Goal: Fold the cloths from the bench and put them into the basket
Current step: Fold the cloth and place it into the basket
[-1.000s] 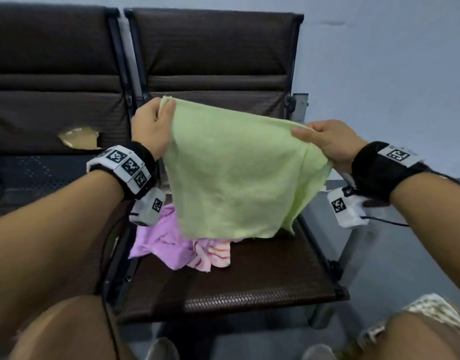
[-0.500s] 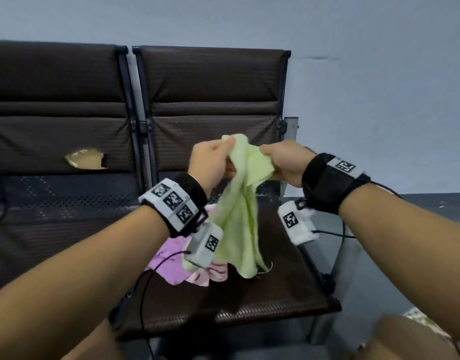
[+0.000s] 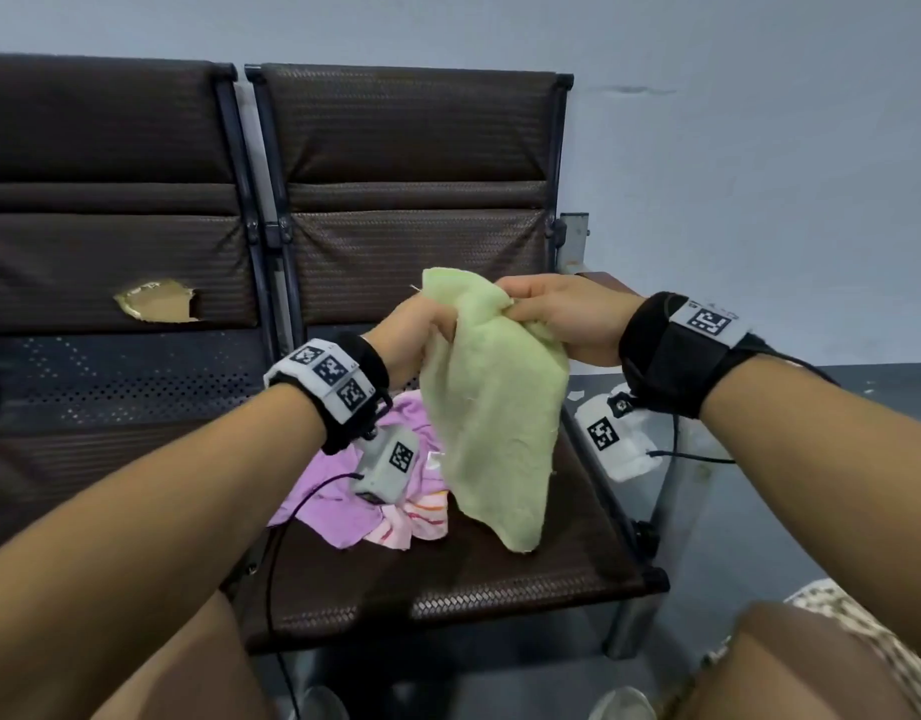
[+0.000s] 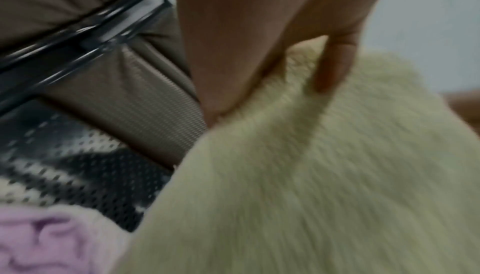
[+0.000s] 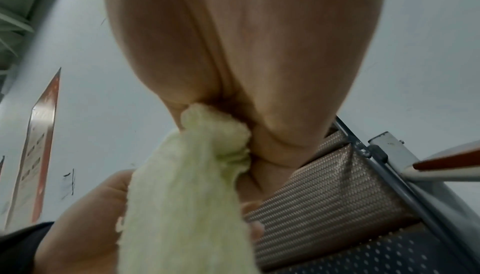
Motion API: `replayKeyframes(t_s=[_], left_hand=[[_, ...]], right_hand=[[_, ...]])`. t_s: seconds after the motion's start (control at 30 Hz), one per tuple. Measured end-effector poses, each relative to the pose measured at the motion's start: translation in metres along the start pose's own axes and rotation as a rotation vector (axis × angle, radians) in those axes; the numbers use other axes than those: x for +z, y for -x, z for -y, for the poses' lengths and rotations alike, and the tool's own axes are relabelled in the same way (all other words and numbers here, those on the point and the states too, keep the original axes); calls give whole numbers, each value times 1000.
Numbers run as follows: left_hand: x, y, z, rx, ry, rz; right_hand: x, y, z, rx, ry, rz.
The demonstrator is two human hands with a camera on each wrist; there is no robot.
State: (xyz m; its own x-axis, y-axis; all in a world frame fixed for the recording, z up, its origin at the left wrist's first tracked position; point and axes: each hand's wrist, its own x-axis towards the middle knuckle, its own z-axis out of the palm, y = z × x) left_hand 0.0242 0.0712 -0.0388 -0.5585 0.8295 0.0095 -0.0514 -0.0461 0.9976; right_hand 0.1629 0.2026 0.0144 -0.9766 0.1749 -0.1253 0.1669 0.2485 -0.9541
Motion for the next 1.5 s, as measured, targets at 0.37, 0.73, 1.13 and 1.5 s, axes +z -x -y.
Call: replayKeyframes(t_s=[0.37, 0.73, 1.13, 1.5], left_hand=[[10, -56, 5, 132, -493, -242], [0, -35, 38, 176, -386, -218], [23, 47, 145, -663, -481, 284], [13, -31, 187, -288, -692, -230]], right_hand=[[-70, -19, -35, 261, 147, -480], [-57, -4, -84, 1, 104, -481], [-11, 43, -206, 666, 152, 96], [-25, -14, -226, 557, 31, -328]])
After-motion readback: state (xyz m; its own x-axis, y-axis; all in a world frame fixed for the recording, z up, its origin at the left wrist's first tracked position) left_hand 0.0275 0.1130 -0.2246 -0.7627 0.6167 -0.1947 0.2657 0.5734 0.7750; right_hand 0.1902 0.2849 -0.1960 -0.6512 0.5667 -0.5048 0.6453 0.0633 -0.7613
